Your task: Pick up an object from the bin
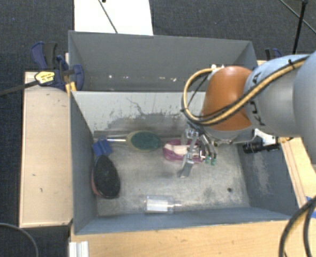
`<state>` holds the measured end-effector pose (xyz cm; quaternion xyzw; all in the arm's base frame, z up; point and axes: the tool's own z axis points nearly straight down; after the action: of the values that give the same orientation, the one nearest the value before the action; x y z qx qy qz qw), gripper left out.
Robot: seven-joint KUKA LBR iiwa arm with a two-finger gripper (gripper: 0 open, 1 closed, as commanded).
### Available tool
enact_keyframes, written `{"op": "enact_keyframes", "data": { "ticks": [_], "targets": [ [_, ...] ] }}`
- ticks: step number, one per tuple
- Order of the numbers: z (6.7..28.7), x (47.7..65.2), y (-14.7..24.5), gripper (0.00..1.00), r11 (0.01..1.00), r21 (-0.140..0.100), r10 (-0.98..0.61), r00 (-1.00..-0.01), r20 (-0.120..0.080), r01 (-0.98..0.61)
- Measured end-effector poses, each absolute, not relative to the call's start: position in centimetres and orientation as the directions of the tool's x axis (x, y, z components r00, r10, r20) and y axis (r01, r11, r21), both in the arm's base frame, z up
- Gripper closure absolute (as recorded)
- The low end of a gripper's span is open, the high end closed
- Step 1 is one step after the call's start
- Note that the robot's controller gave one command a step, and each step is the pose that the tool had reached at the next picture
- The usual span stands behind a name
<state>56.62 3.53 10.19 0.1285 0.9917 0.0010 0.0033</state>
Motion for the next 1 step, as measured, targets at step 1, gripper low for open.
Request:
{"op": "enact_keyframes", "data": {
  "ticks": [1],
  "targets": [
    [12.06, 57.5, 1.83, 0.0, 0.877, 0.002, 0.481, -0.877, -0.005, 0.481]
  ]
}}
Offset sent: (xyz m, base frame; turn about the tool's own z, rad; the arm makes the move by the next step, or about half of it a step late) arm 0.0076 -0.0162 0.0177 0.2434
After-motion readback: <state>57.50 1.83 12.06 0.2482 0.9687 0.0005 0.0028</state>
